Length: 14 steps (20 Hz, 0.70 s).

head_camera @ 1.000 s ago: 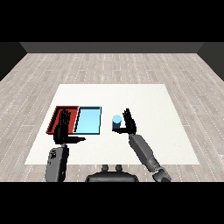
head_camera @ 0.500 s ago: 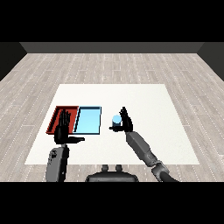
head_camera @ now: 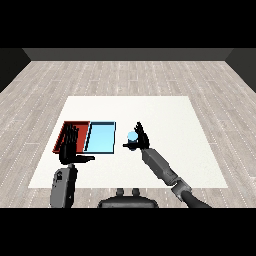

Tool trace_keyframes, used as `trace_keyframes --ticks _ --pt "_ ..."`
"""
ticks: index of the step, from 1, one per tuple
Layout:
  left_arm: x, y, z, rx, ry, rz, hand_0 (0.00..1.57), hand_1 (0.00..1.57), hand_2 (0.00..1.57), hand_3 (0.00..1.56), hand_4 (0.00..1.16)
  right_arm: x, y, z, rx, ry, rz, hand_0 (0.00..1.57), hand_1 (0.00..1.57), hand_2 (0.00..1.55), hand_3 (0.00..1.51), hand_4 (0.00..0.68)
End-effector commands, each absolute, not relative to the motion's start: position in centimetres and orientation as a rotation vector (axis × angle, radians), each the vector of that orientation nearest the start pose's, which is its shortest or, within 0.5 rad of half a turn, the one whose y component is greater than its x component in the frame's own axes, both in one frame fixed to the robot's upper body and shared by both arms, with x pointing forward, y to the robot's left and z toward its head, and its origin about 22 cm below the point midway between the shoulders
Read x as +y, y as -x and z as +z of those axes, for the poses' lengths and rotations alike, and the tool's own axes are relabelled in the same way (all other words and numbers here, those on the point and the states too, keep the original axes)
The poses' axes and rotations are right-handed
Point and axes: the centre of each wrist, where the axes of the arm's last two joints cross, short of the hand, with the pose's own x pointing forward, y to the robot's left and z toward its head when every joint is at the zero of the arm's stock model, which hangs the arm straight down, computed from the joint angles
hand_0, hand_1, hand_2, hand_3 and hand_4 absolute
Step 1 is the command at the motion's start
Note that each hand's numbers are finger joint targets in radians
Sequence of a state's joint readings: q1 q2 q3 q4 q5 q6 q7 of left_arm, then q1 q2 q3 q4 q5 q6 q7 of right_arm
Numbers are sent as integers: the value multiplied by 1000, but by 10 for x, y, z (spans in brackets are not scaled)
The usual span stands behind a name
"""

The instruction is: Pick the blue can and put it in the blue box

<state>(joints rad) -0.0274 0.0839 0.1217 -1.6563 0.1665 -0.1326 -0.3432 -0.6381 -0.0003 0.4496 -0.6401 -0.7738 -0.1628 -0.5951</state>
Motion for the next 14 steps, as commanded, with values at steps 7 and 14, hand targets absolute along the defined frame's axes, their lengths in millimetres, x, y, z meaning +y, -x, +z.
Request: trace_keyframes --ticks 7,14 --pt "263 -249 34 -2056 58 39 0 0 0 0 0 -96 -354 -48 -1579 -75 -167 1538 1538 1508 1477 642" --pt "273 -257 40 -2053 77 42 0 0 0 0 0 -91 -350 -51 -1563 41 -104 1509 1509 1479 1428 620"
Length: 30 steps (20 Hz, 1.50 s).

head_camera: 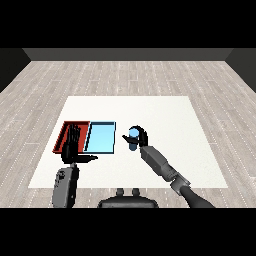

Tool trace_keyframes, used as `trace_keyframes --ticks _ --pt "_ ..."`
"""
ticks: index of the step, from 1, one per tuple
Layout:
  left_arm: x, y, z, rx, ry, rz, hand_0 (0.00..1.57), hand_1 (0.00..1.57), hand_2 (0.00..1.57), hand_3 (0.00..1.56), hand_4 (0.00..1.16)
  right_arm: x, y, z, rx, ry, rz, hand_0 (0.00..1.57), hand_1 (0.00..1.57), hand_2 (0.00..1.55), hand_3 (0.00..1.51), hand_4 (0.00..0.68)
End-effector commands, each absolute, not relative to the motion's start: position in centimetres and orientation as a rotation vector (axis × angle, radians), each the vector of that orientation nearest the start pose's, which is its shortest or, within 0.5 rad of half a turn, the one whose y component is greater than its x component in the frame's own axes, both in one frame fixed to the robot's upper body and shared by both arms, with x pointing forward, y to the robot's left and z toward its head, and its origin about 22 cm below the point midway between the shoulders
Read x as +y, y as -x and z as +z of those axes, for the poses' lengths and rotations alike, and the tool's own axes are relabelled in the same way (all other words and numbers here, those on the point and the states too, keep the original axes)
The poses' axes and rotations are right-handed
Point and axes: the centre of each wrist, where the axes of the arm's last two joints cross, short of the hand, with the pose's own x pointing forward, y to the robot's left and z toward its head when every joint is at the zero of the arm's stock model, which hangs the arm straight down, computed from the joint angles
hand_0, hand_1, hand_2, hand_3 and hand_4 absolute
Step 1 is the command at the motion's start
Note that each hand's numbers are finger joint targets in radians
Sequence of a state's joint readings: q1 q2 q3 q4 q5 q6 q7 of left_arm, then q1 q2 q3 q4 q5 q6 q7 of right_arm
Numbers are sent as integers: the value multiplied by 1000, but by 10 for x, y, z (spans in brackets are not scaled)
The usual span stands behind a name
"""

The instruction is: Pick the blue can and put it in the blue box

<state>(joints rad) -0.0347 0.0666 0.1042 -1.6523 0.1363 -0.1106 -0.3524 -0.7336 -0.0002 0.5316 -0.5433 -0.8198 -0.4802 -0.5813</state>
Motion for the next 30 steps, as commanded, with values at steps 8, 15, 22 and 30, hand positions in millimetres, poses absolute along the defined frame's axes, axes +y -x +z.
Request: trace_keyframes --ticks 8,15,22,30 --pt "245 -250 22 -2011 79 -43 0 0 0 0 0 -89 -370 -1 -1661 25 -33 1419 1419 1451 1401 624" --pt "210 -258 25 -1927 165 -115 0 0 0 0 0 -97 -370 36 -1795 81 39 1430 1430 1447 1393 622" --pt "191 -260 15 -1866 188 -149 0 0 0 0 0 -91 -361 60 -1862 99 117 1419 1419 1447 1404 616" --pt "176 -275 17 -1850 284 -154 0 0 0 0 0 -139 -318 73 -1860 106 132 1428 1428 1450 1401 616"
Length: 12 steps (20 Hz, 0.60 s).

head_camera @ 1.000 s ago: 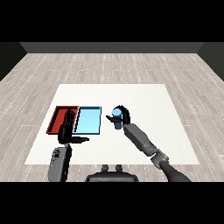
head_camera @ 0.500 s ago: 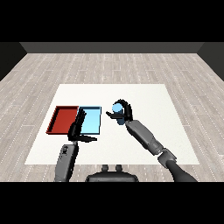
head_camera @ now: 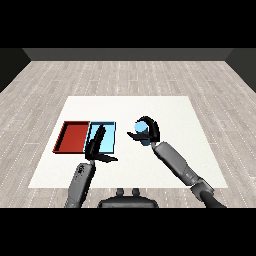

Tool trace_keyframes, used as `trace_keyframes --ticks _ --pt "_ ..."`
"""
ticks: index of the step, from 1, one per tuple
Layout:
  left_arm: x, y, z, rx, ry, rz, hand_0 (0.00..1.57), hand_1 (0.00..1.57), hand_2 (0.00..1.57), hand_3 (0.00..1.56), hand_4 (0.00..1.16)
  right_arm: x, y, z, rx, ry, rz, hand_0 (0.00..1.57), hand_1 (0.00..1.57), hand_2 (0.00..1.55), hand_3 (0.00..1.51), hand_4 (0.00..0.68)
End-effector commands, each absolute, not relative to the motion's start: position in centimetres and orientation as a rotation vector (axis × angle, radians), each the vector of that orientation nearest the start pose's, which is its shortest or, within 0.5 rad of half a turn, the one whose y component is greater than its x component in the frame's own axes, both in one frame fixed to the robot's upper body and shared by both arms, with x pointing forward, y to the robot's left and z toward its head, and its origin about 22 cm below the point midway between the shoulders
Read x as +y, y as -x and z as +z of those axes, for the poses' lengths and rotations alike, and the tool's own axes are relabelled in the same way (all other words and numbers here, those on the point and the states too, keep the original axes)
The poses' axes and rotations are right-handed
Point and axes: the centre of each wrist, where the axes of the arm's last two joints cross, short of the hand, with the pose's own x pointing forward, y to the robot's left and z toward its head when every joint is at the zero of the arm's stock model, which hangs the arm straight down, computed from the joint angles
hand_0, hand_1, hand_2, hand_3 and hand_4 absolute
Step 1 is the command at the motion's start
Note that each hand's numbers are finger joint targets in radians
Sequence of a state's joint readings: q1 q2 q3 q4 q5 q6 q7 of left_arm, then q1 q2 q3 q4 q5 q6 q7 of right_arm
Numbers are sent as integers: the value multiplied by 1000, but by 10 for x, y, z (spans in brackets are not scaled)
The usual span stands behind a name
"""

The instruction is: Pick the blue can and put it in the blue box

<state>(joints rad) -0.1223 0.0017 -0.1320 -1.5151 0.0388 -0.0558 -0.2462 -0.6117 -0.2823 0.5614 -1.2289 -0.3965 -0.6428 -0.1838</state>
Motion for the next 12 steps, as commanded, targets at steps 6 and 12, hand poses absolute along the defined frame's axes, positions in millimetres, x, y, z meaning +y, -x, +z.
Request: trace_keyframes --ticks 6,12 --pt "141 -264 -11 -1756 302 -131 0 0 0 0 0 -136 -302 72 -1889 100 135 1450 1450 1454 1398 612" --pt "131 -267 8 -1738 290 -171 0 0 0 0 0 -115 -305 69 -1870 65 195 1484 1484 1468 1402 619"
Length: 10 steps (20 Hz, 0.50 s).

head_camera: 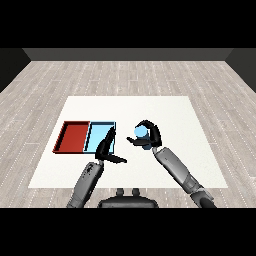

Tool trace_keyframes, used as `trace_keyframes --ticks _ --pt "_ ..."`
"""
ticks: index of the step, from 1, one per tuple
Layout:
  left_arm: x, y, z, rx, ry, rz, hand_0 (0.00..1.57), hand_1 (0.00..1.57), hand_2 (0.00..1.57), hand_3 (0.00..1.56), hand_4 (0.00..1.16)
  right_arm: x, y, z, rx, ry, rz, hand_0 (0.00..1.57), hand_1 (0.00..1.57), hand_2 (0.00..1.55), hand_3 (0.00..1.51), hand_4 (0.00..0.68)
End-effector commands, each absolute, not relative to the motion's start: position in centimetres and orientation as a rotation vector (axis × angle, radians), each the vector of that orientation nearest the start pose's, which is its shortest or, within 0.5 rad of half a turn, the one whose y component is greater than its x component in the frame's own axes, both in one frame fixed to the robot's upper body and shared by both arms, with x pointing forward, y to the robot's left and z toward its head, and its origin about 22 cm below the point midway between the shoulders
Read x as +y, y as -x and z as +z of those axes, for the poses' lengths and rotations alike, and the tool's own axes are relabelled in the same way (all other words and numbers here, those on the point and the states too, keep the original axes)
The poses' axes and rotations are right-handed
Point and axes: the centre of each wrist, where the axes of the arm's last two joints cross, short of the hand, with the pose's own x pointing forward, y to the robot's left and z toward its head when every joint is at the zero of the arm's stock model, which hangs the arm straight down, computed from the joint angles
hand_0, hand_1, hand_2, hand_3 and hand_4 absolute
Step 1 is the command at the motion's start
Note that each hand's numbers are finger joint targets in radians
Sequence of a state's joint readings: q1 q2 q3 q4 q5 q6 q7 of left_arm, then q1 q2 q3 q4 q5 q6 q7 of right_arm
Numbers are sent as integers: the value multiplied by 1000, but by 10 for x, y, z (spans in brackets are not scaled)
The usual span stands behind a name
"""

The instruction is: Pick the blue can and put it in the blue box

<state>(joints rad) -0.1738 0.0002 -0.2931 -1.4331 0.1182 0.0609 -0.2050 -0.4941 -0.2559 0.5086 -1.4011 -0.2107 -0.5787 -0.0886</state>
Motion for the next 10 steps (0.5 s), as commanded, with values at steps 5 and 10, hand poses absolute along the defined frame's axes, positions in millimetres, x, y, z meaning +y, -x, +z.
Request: trace_keyframes --ticks 5,10 --pt "103 -272 -5 -1715 307 -143 0 0 0 0 0 -132 -304 67 -1900 57 215 1489 1489 1466 1399 606" --pt "99 -275 -9 -1708 339 -141 0 0 0 0 0 -127 -321 74 -1912 48 231 1486 1486 1468 1398 605"
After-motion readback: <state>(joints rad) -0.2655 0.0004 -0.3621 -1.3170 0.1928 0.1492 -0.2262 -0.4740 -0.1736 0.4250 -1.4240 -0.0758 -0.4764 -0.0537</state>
